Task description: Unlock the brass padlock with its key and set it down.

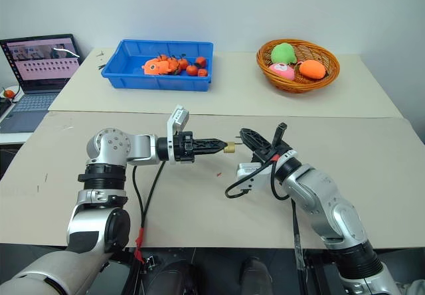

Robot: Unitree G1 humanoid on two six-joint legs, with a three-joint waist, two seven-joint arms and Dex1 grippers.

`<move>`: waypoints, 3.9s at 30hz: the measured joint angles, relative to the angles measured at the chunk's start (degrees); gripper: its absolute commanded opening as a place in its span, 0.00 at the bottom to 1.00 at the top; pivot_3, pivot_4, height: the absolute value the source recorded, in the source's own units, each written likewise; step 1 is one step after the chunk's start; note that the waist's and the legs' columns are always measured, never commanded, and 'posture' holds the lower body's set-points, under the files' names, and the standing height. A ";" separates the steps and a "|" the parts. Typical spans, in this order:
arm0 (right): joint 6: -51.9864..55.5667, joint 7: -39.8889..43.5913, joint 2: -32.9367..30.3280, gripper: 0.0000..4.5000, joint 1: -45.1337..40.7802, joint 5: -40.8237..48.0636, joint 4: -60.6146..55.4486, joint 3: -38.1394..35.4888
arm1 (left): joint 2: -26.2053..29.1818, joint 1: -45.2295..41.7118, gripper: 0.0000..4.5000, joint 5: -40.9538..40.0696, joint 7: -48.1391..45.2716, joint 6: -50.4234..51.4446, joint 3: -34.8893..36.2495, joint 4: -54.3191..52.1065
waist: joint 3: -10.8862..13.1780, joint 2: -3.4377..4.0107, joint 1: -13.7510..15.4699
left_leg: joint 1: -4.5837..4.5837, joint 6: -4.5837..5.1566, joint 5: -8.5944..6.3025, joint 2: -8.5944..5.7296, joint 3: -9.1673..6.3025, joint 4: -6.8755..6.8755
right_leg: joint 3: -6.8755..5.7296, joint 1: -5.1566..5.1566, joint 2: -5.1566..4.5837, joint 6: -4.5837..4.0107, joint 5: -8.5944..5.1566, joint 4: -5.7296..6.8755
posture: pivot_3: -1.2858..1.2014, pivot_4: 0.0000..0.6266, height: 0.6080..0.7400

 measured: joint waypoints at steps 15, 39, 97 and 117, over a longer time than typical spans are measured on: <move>1.50 -0.05 -0.81 0.00 -0.38 -0.09 1.17 -0.85 | 0.03 0.00 0.07 0.01 -0.24 -0.57 -0.33 0.43 | 0.00 0.00 0.00 | 0.00 0.00 0.00 0.00 0.00 0.00 | 0.00 0.00 0.00 0.00 0.00 0.00 | 0.52 0.24 0.64; -2.74 3.97 -2.30 0.00 -0.32 6.41 -1.27 0.25 | 0.51 -0.07 0.07 0.04 -0.55 -2.00 -0.77 1.42 | 0.01 -0.01 0.05 | 0.09 0.00 0.00 0.02 -0.01 -0.01 | 0.01 0.07 0.00 0.18 -0.11 -0.01 | 0.52 0.24 0.64; 16.43 1.46 -0.37 0.00 4.85 12.71 0.28 -13.25 | 15.04 11.77 0.61 15.07 -16.21 -24.45 -31.42 -12.41 | 0.00 0.01 0.10 | 0.08 0.00 0.00 0.03 0.03 -0.07 | 0.06 0.02 0.00 -0.03 0.00 -0.02 | 0.52 0.24 0.64; 21.96 0.26 4.41 0.00 5.03 15.34 0.30 -14.73 | 8.91 15.80 0.99 31.30 2.37 -63.82 -21.36 -5.47 | 0.00 0.01 0.62 | -0.25 0.06 -0.02 0.00 -0.01 -0.05 | -0.05 -0.15 0.00 -0.12 0.08 -0.12 | 0.52 0.24 0.64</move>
